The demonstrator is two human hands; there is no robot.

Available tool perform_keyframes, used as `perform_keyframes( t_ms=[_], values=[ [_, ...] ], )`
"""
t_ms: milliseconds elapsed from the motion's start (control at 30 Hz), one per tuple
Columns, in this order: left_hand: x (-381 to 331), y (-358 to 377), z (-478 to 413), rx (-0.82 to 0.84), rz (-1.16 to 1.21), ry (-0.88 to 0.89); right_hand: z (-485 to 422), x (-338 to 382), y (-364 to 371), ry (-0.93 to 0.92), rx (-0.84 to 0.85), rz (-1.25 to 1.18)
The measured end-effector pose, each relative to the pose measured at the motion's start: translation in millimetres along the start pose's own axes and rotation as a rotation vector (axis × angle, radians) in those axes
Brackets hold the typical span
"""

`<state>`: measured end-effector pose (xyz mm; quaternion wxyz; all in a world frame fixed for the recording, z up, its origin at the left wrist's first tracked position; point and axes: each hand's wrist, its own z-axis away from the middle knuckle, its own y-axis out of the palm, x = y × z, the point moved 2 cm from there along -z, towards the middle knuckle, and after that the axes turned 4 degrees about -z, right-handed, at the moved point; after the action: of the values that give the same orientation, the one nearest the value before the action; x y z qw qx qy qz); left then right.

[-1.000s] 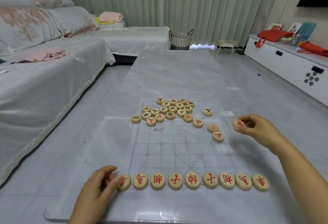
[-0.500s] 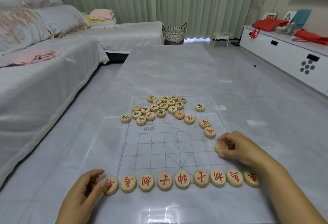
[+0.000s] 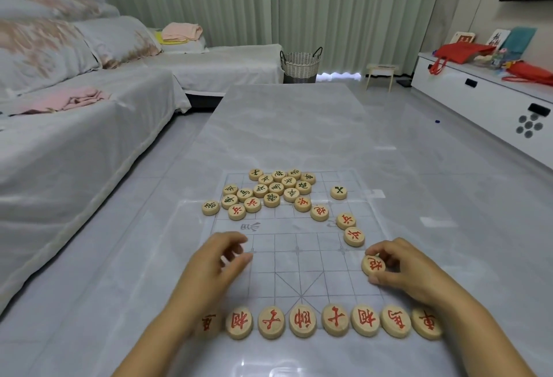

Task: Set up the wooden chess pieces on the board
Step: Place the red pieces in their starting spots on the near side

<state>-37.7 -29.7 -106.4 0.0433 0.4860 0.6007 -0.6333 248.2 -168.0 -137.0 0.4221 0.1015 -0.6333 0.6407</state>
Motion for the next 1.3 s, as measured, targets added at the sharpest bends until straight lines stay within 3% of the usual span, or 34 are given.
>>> perform_keyframes(
  t_ms=[133, 434, 534, 634, 867, 1101, 1301],
  values=[
    [-45.3, 58.6, -62.9, 0.234, -0.141, 0.086, -1.0, -1.7, 1.4, -0.001, 0.0, -0.005],
    [-63.5, 140.5, -133.0, 0.24, -0.746, 0.258, -3.7, -8.5, -1.3, -0.034, 0.047, -0.043],
    [-53.6, 132.4, -122.2, 0.201, -0.64, 0.353, -4.9, -8.8, -2.1, -0.038, 0.049, -0.029],
    [-34.4, 101.8, -100.1, 0.276, -0.522, 0.405, -5.0, -7.5, -2.1, -0.034, 0.046, -0.009],
    [28.7, 7.2, -53.9, 0.455, -0.426, 0.213, -2.8, -7.1, -0.2, -0.021, 0.035, -0.009],
    [74.1, -23.4, -27.5, 0.323, -0.078, -0.135, -1.7, -6.6, 0.6, -0.014, 0.048, -0.03],
    [82.4, -27.6, -26.2, 0.234, -0.068, -0.21, -1.6, -6.2, 0.7, -0.022, 0.056, -0.036]
  ],
)
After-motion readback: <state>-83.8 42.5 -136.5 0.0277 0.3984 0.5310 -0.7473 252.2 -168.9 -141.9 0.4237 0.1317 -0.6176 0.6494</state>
